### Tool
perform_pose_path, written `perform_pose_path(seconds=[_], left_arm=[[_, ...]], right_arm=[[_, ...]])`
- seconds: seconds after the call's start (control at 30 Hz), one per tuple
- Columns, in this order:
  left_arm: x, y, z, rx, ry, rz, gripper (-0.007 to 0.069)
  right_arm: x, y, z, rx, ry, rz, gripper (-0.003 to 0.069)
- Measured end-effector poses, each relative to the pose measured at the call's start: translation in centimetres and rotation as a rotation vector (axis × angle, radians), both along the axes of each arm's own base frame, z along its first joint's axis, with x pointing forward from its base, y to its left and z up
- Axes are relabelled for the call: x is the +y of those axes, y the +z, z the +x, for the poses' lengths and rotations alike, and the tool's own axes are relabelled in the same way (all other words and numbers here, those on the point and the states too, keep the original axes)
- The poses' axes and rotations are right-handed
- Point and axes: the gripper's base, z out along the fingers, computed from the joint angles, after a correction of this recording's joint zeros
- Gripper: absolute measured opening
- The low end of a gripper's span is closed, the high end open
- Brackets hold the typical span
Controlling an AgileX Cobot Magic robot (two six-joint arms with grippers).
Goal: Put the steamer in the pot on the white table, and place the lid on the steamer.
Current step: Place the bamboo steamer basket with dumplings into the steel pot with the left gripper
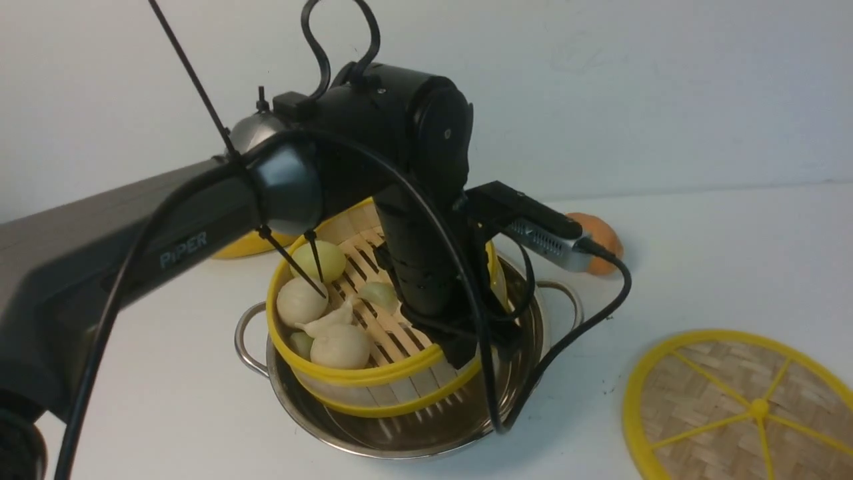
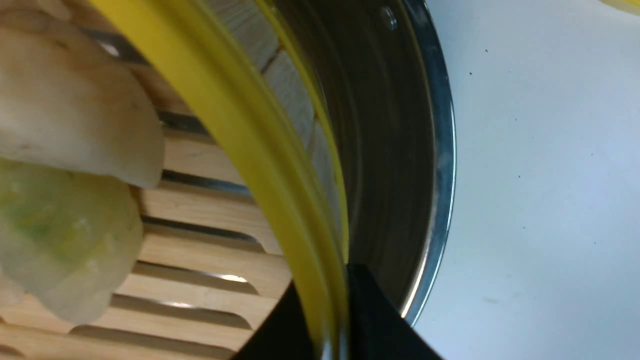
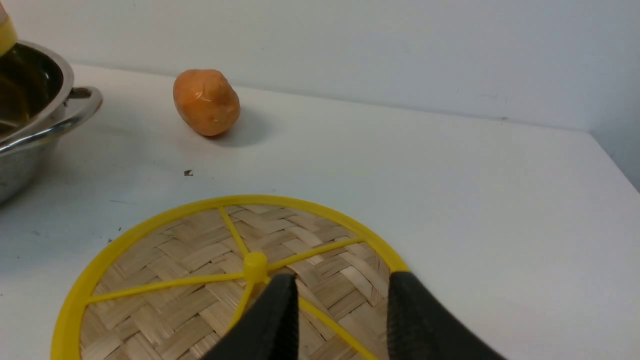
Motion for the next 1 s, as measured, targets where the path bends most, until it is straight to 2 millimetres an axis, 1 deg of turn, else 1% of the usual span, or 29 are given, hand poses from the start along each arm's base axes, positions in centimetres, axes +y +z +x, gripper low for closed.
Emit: perform_pose_path(seconds=[0.23, 0.53, 0.73, 1.0], left_arm=[[-0.5, -1.7, 0.3, 0.035, -0.008, 0.02, 0.0031], [-2.1, -2.2, -0.7, 0.036, -0.068, 0.026, 0.0031], [-1.9, -2.8, -0.3, 0.013, -0.069, 0.068, 0.0031], [-1.8, -2.6, 0.0, -0.011, -0.063, 0.083, 0.0031]], right_arm=[[0.0, 0.0, 0.0, 0.0, 0.0, 0.0, 0.0241], [0.0, 0.0, 0.0, 0.0, 0.0, 0.0, 0.0241], [0.0, 0.0, 0.0, 0.0, 0.0, 0.0, 0.0241], [0.0, 0.0, 0.0, 0.0, 0.0, 0.0, 0.0241]])
